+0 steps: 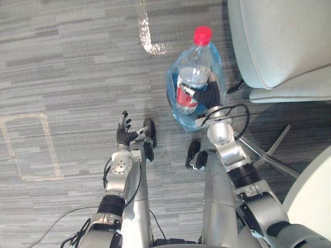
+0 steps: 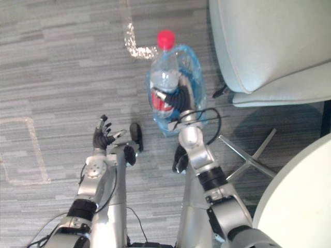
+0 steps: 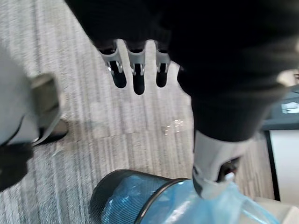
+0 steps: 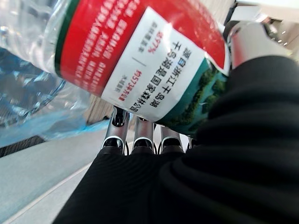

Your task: Gather rubbish on tea table into small bin, then transfer packed bag to large trash can.

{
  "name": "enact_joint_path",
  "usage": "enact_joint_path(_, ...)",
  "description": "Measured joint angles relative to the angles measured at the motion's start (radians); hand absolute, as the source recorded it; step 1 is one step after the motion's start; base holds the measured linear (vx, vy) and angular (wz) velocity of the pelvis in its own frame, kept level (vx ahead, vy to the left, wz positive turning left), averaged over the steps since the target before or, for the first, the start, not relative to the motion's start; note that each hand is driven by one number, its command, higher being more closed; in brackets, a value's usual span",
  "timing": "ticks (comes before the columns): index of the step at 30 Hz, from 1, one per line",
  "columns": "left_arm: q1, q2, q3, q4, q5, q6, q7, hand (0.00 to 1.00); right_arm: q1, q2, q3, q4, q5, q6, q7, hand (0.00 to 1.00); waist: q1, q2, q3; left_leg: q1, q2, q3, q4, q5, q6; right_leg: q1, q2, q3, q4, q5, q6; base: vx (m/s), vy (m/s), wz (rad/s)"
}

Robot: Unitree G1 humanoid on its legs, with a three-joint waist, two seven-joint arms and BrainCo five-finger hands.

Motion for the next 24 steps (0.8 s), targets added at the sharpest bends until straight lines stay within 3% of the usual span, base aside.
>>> enact_joint_path(7,-0.043,0.007,-0.011,0.006,-0.021,-0.009,0.000,0.00,-0.073,-0.068,-0.025,0.097,0.061,0.010,-0.020,1.00,0.000,0.000,0.000,-0.062,-0.022,-0.021,-0.046,0.043,-0.012,-0.065,-0.019,-0.030,0.002,0.000,-0.003,-0.03,-0.024,0.14)
enact_joint_path(13,-0.087,0.018,-0.042,0.039,-0.021,-0.008,0.001,0.00,-0.106,-0.074,-0.061,0.138,0.118,0.010,-0.020,1.00,0.002,0.000,0.000,-0.081,-0.025,-0.029,-0.058,0.053,-0.014,-0.080,-0.021,-0.041,-0.002,0.000,-0.003,-0.01,-0.009,0.04)
enact_joint_path(14,-0.095,0.018,-0.049,0.047,-0.021,-0.008,0.001,0.00,-0.114,-0.075,-0.061,0.153,0.118,0.010,-0.020,0.00,0.001,0.000,0.000,-0.081,-0.026,-0.029,-0.064,0.055,-0.014,-0.081,-0.021,-0.042,-0.005,0.000,-0.004,-0.02,0.002,0.06)
enact_joint_path(24,-0.142,0.029,-0.077,0.100,-0.019,-0.016,0.016,0.00,-0.124,-0.047,-0.068,0.173,0.116,0.009,-0.036,0.00,-0.008,-0.001,-0.005,-0.104,-0.028,-0.035,-0.083,0.077,-0.020,-0.108,-0.025,-0.055,-0.004,0.004,-0.010,-0.01,0.000,0.02)
